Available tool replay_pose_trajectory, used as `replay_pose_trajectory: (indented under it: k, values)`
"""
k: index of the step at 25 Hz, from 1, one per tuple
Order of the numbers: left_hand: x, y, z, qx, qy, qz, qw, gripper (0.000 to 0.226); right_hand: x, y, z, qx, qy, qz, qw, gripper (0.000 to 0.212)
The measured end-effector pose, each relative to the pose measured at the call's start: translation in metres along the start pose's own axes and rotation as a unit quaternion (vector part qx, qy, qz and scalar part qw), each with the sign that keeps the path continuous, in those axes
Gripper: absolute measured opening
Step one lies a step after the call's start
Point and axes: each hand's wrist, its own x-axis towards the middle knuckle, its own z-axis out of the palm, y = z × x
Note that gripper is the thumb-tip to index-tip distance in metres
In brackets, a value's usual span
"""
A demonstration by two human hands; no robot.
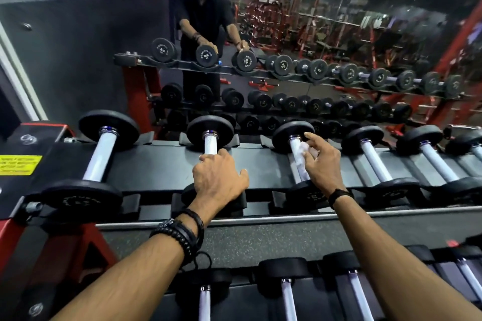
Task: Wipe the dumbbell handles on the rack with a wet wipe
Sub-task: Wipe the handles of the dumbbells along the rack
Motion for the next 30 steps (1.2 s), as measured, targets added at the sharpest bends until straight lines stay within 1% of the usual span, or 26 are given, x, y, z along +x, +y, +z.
replay_pose_trajectory:
  k: [3,7,8,9,11,13,15,17,18,21,23,25,27,30]
  values:
    - [-0.001,0.000,-0.007,-0.037,-0.011,-0.013,0.999,0.058,-0.001,0.000,0.000,0.007,-0.008,0.015,1.000,0.023]
    - [-0.003,-0.021,-0.013,-0.126,-0.052,0.006,0.991,0.079,-0.001,0.004,-0.001,-0.006,-0.031,0.004,0.999,0.015]
    - [-0.003,-0.037,-0.013,-0.120,-0.049,0.018,0.991,0.080,-0.001,0.004,-0.001,-0.001,-0.033,-0.001,0.999,0.015]
    - [-0.002,-0.057,-0.015,-0.092,-0.037,0.028,0.995,0.082,-0.001,0.003,-0.001,0.005,-0.032,-0.009,0.999,0.016]
    - [0.006,-0.105,-0.022,-0.006,0.005,0.031,0.999,0.083,0.000,0.004,0.000,0.011,-0.032,-0.021,0.999,0.017]
    - [0.014,-0.157,-0.029,0.080,0.035,0.023,0.996,0.075,-0.001,0.003,-0.001,0.016,-0.033,-0.025,0.999,0.020]
    - [0.014,-0.200,-0.033,0.129,0.005,-0.004,0.992,0.068,-0.003,0.001,0.001,0.014,-0.047,-0.040,0.998,0.023]
    - [0.011,-0.221,-0.029,0.101,-0.044,-0.041,0.993,0.071,-0.005,-0.003,0.003,0.007,-0.075,-0.072,0.995,0.021]
    - [0.010,-0.223,-0.027,0.078,-0.055,-0.053,0.994,0.072,-0.006,-0.005,0.003,0.008,-0.082,-0.092,0.992,0.019]
    - [0.010,-0.218,-0.023,0.063,-0.048,-0.044,0.996,0.073,-0.006,-0.018,0.005,0.015,-0.051,-0.164,0.985,0.020]
    - [0.011,-0.218,-0.023,0.074,-0.036,-0.043,0.996,0.072,-0.010,-0.044,0.013,0.063,-0.040,-0.169,0.983,0.020]
    - [0.010,-0.217,-0.024,0.072,-0.035,-0.049,0.996,0.070,-0.019,-0.079,0.027,0.142,-0.082,-0.124,0.979,0.014]
    - [0.008,-0.214,-0.026,0.079,-0.038,-0.047,0.995,0.066,-0.027,-0.108,0.043,0.200,-0.167,-0.068,0.963,0.012]
    - [0.003,-0.213,-0.030,0.081,-0.036,-0.048,0.995,0.058,-0.034,-0.118,0.069,0.201,-0.313,0.009,0.928,0.012]
